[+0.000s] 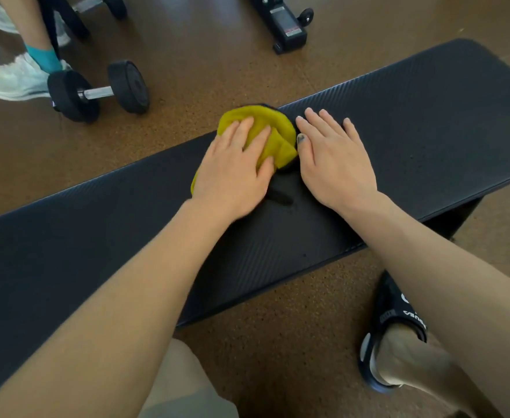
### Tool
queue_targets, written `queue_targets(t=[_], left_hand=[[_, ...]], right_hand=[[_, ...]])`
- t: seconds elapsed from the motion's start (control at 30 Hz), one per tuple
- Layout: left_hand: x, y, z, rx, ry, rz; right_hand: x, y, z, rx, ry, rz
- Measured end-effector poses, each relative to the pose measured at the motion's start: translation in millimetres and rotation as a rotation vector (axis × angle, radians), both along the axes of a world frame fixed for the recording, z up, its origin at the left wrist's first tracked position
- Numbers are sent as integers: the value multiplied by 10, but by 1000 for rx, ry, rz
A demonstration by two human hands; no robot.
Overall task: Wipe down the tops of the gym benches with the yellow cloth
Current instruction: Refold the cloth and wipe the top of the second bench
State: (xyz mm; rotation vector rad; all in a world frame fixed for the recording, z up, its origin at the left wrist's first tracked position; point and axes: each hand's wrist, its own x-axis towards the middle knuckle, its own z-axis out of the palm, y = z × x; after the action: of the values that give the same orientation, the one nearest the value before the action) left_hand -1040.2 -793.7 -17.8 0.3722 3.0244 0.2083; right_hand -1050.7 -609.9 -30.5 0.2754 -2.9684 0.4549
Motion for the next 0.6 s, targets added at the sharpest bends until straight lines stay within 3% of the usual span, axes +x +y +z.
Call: queue_targets(t=[0.1, 0.3, 0.43, 0.6], left_hand=[[-64, 119, 4, 6, -16, 61], [1106, -6, 98, 84, -29, -188], [602, 1, 21, 50, 20, -252], [-1, 309, -31, 29, -3, -87]], right_hand=[[-5, 20, -3, -35, -7, -1], [-33, 370, 109, 24, -11, -96], [109, 585, -4, 96, -52, -160], [119, 580, -14, 119, -41, -165]])
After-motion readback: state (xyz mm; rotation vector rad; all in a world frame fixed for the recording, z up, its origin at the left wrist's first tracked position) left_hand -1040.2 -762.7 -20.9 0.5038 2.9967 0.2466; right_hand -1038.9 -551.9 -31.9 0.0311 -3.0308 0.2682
